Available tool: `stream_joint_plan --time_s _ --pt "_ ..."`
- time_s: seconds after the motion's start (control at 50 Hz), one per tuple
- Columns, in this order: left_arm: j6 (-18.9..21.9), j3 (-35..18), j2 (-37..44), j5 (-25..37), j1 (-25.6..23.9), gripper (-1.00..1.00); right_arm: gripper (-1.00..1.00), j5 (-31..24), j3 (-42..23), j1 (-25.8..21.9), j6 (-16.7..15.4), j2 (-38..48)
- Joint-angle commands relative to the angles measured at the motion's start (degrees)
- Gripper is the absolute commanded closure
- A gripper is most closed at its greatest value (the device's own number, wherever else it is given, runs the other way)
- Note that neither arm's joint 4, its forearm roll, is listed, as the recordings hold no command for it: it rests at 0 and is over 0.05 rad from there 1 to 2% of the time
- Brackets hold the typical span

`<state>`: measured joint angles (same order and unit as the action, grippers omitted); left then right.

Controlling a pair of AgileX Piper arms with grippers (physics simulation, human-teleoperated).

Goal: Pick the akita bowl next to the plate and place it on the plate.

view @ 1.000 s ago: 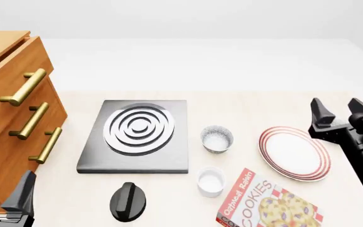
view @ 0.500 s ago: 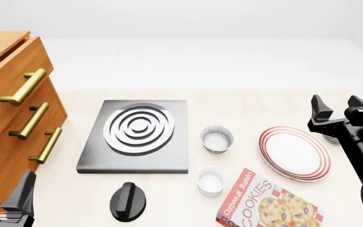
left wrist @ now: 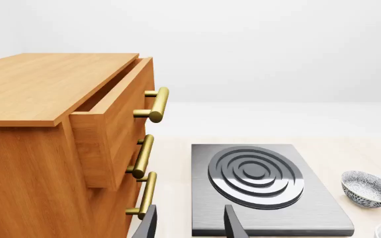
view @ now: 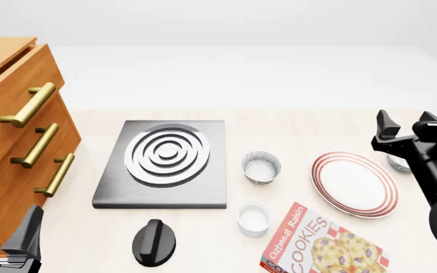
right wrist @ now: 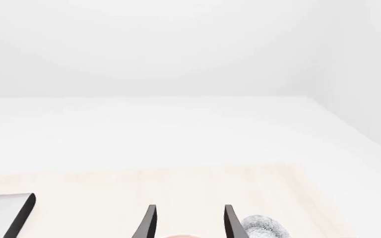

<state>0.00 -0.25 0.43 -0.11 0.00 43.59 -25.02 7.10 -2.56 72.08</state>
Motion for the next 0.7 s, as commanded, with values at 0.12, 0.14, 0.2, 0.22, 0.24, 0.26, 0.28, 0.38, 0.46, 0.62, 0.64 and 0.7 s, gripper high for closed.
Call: stream_joint_plan --time_s 0.12,0.14,0.2,0.22,0.24,0.26,0.28,0.38,0.46,0.62,0.64,0.7 --pt "0.0 0.0 0.0 0.0 0.0 -1.0 -1.0 0.11 -2.86 2.15 0.07 3.78" --pt "0.0 0.0 0.0 0.0 0.0 -1.0 -1.0 0.12 -3.06 2.36 0.09 4.07" --pt "0.0 0.0 0.0 0.0 0.0 -1.0 -1.0 0.24 -3.53 2.86 0.07 4.78" --pt "0.0 0.0 0.0 0.0 0.0 -1.0 -1.0 0.18 -3.78 3.06 0.1 5.05" --pt "0.0 0.0 0.0 0.0 0.0 -1.0 -1.0 0.18 -3.9 3.22 0.11 5.17" --pt "0.0 0.0 0.0 0.0 0.0 -1.0 -1.0 0.11 -4.27 3.55 0.21 5.54" --pt "0.0 0.0 0.0 0.0 0.0 -1.0 -1.0 0.12 -4.43 3.71 0.24 5.74" --pt "0.0 0.0 0.0 0.0 0.0 -1.0 -1.0 0.64 -4.64 4.25 0.3 6.71" --pt "0.0 0.0 0.0 0.0 0.0 -1.0 -1.0 0.87 -4.78 4.68 0.37 7.31" --pt "0.0 0.0 0.0 0.0 0.0 -1.0 -1.0 0.24 -5.45 5.8 0.75 7.35" --pt "0.0 0.0 0.0 0.0 0.0 -1.0 -1.0 0.15 -5.53 6.1 0.85 7.35" --pt "0.0 0.0 0.0 0.0 0.0 -1.0 -1.0 -0.02 -5.62 6.63 1.0 7.28"
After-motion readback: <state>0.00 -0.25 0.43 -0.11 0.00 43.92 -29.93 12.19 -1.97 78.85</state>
